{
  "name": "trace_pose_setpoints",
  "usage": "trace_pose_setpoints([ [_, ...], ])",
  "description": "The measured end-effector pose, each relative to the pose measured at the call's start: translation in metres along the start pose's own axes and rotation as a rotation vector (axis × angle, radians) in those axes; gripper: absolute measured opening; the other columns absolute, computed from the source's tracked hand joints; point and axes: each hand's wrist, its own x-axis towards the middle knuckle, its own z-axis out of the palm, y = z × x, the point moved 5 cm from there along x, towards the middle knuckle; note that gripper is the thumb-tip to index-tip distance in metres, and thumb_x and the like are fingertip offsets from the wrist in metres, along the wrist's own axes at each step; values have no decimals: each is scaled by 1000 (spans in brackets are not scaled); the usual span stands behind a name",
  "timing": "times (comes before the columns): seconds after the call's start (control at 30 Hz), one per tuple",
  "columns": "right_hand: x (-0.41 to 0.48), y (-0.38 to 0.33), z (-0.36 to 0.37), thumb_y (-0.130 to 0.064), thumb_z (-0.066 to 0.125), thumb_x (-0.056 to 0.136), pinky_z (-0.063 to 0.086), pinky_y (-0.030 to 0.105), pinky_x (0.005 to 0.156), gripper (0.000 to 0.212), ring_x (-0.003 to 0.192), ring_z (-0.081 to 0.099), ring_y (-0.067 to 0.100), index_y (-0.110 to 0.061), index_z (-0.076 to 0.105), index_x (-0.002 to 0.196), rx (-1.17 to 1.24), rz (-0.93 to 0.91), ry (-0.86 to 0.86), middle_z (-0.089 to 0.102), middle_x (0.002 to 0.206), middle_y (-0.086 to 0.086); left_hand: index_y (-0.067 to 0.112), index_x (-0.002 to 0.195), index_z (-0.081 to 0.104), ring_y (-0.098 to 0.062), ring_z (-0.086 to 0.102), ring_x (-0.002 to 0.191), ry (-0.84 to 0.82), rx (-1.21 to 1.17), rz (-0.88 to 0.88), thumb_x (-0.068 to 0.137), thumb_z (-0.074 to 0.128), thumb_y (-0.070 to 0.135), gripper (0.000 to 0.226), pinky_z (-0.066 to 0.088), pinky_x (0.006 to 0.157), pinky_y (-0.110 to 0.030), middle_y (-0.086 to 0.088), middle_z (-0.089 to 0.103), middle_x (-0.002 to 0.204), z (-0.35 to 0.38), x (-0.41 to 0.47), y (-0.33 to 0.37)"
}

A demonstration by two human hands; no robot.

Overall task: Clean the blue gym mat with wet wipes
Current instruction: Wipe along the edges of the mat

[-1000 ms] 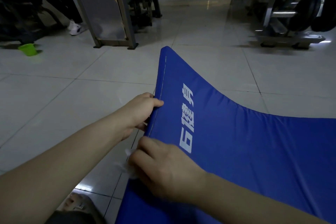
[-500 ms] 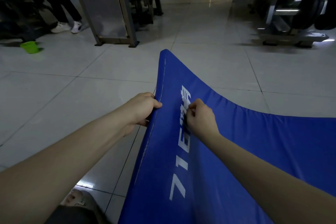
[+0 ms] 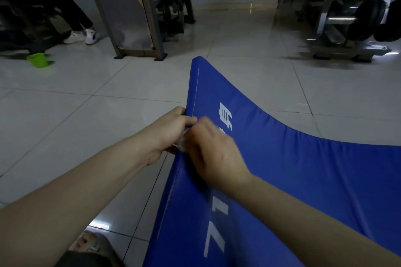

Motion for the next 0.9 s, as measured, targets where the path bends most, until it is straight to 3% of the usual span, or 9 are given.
trace_pose_setpoints([
  [0.07, 8, 44, -9, -25, 49, 100, 40, 21, 59, 7, 70, 54, 6, -25, 52, 94, 59, 290, 81, 55, 90, -10, 24, 113, 62, -18, 72, 78, -60, 12, 8, 101, 56, 30, 15, 58, 60, -34, 0, 74, 91, 2, -4, 2],
  [0.13, 8, 86, -16, -18, 51, 101, 41, 23, 61, 12, 70, 55, 5, -26, 51, 92, 71, 529, 104, 56, 83, -12, 25, 114, 63, -22, 74, 84, -105, -9, -18, 103, 54, 30, 15, 60, 62, -34, -4, 75, 99, 6, -6, -1],
  [0.27, 12, 96, -15, -17, 55, 99, 50, 41, 56, 13, 62, 61, 24, -10, 59, 90, 185, 634, 17, 64, 70, 6, 18, 104, 66, -22, 72, 88, -74, -15, -24, 100, 57, 24, 11, 56, 65, -32, -5, 74, 98, 3, -2, -5],
  [0.4, 6, 12, -4, -23, 55, 96, 51, 34, 54, 18, 60, 62, 20, -12, 61, 83, 370, 374, 2, 66, 69, 2, 15, 84, 69, -17, 66, 66, 18, -212, -72, 95, 60, 28, 20, 52, 64, -32, -1, 71, 72, -3, 4, -7],
  [0.53, -17, -50, 11, -12, 61, 86, 43, 38, 48, 6, 61, 49, 23, -6, 63, 86, -3, -201, -116, 59, 82, 8, 14, 98, 73, -23, 74, 80, 28, -227, -80, 96, 62, 36, 25, 59, 87, -43, -1, 78, 82, 1, 6, -7],
  [0.6, -13, -38, 6, -12, 56, 88, 41, 36, 46, 10, 61, 47, 22, -4, 62, 87, -68, -240, -58, 58, 83, 10, 16, 101, 73, -21, 75, 83, -3, -181, -28, 99, 57, 34, 24, 60, 84, -39, -1, 79, 89, 2, 7, -1],
  [0.7, 3, 9, -8, -31, 41, 95, 34, 27, 48, 18, 61, 45, 13, -16, 52, 96, -23, 47, 72, 53, 86, 2, 21, 88, 66, -13, 68, 64, -23, -122, 27, 103, 53, 31, 22, 55, 57, -27, 3, 72, 75, 1, 4, 6],
  [0.77, 4, 55, -12, -33, 42, 99, 34, 28, 51, 13, 62, 47, 13, -22, 46, 95, -1, 301, 113, 51, 87, -5, 24, 98, 69, -15, 70, 73, -44, -92, 42, 104, 51, 32, 21, 57, 64, -33, 2, 76, 85, 2, 3, 7],
  [0.9, -7, 123, -18, -26, 47, 104, 36, 31, 57, 15, 67, 52, 14, -17, 50, 92, -20, 697, 127, 57, 89, 1, 28, 113, 70, -15, 73, 84, -60, -104, 63, 105, 50, 34, 22, 60, 72, -36, 6, 77, 96, 6, 4, 9],
])
